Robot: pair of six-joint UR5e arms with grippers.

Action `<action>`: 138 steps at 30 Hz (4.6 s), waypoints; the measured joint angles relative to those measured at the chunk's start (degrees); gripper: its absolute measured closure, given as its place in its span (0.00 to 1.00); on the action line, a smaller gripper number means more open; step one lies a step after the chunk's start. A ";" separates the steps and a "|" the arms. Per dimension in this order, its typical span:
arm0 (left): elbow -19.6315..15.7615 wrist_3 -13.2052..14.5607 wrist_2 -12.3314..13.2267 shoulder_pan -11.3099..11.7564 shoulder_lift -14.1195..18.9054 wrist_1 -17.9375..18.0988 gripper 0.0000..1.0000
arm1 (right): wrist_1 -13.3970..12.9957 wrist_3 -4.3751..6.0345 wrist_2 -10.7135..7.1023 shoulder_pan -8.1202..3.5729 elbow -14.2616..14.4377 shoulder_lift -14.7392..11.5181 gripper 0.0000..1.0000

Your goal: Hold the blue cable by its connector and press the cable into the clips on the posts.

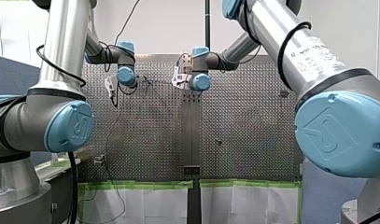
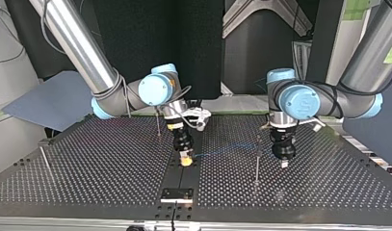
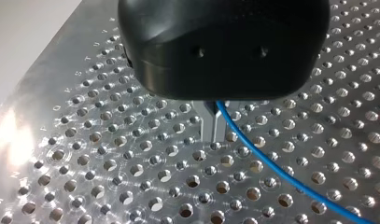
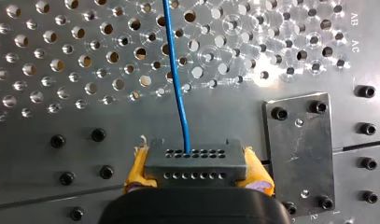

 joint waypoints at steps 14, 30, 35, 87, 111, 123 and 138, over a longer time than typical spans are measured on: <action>0.00 3.23 -4.68 -1.28 0.06 -2.49 0.00 | 0.74 0.29 -0.58 -0.16 -0.17 -0.02 1.00; -0.75 4.43 -5.03 -3.09 3.22 -11.14 0.00 | 1.05 0.26 -0.77 -0.83 -0.17 -0.01 1.00; -1.84 3.30 -4.83 -3.77 5.74 -13.72 0.00 | 0.99 0.34 -0.68 -1.10 -0.17 0.00 1.00; -7.90 11.29 4.29 -6.88 14.05 -18.87 0.00 | 1.22 0.44 -0.86 -1.32 -0.10 0.08 1.00; -7.90 11.56 3.71 -7.98 15.02 -18.24 0.00 | 1.06 0.45 -0.85 -1.07 -0.09 0.26 1.00; -7.90 12.04 3.87 -8.42 15.54 -17.76 0.00 | 1.12 0.45 -0.92 -0.93 -0.11 0.39 1.00; -7.87 7.52 1.52 -11.39 14.26 -11.15 0.00 | 1.02 0.33 -0.86 -0.90 -0.12 0.52 1.00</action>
